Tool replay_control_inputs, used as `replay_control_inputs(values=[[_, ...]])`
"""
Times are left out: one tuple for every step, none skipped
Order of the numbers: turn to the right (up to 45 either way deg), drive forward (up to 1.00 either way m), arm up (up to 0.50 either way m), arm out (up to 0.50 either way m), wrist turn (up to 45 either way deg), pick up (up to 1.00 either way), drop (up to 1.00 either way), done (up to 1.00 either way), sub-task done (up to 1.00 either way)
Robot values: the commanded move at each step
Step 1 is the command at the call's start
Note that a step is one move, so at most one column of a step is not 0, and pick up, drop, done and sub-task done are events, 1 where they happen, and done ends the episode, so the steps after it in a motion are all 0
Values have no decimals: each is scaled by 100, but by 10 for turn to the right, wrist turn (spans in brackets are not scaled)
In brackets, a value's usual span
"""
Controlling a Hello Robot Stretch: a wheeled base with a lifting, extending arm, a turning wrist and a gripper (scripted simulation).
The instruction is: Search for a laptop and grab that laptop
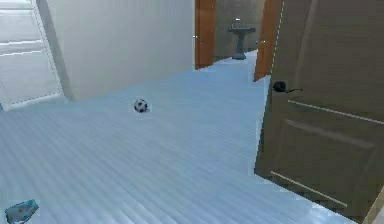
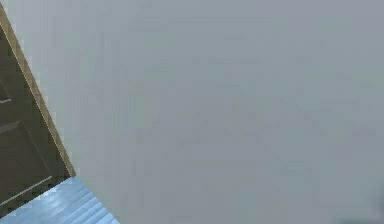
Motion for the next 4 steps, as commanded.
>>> replay_control_inputs(values=[[-150, 0, 0, 0, 0, 0, 0, 0, 0], [0, 20, 0, 0, 0, 0, 0, 0, 0], [-450, 0, 0, 0, 0, 0, 0, 0, 0], [-450, 0, 0, 0, 0, 0, 0, 0, 0]])
